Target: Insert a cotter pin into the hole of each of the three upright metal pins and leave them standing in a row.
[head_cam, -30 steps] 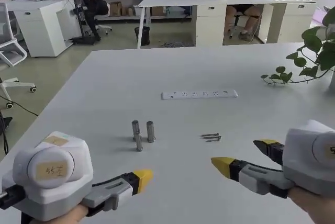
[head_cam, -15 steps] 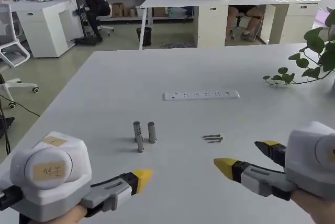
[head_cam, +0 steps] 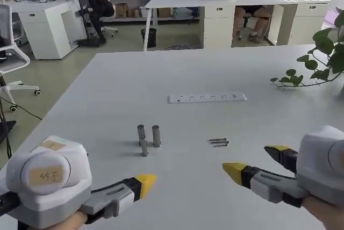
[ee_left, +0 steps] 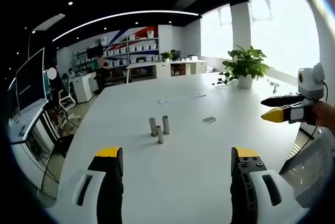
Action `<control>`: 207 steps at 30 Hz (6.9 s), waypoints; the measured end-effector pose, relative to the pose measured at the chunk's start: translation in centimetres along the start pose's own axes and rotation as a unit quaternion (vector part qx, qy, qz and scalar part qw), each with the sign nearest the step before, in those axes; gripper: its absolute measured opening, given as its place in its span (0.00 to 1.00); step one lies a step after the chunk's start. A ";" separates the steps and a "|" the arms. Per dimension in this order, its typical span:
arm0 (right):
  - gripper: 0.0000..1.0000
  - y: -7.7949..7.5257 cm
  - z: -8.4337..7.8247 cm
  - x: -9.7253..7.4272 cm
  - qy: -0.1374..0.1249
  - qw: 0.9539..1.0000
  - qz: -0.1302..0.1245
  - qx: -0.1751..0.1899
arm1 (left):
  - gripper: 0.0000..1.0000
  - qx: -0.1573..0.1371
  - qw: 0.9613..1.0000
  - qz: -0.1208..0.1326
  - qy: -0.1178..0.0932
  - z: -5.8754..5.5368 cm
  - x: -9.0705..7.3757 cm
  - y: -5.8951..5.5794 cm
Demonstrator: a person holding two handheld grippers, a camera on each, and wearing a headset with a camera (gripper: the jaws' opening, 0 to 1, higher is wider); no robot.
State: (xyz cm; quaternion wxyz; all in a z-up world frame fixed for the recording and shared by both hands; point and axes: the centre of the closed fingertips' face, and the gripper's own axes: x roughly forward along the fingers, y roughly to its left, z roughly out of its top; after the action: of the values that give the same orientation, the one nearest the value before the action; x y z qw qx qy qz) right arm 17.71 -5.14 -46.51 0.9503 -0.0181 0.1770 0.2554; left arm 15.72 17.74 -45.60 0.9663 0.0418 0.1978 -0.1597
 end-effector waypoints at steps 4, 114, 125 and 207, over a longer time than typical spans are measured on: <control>0.61 0.1 0.0 0.1 0.001 1.000 0.003 -0.004 | 0.85 0.001 1.000 -0.001 -0.002 0.2 0.0 0.0; 0.17 11.0 -2.0 25.4 0.004 0.980 0.196 -0.023 | 0.69 -0.007 0.999 -0.037 -0.010 -1.2 4.5 0.5; 0.13 11.7 -2.2 27.0 0.003 0.980 0.201 -0.004 | 0.68 -0.010 0.999 -0.037 -0.004 -1.5 4.7 0.6; 0.05 9.2 -5.7 17.7 0.052 0.941 0.304 -0.143 | 0.65 0.018 0.997 -0.077 0.012 -1.8 4.2 -3.3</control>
State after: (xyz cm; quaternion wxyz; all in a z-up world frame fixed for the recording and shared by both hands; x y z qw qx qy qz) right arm 25.56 10.63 -57.47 0.8045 -0.1128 0.1844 0.5531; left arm 17.67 13.61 -49.01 0.9477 0.0459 0.2089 -0.2370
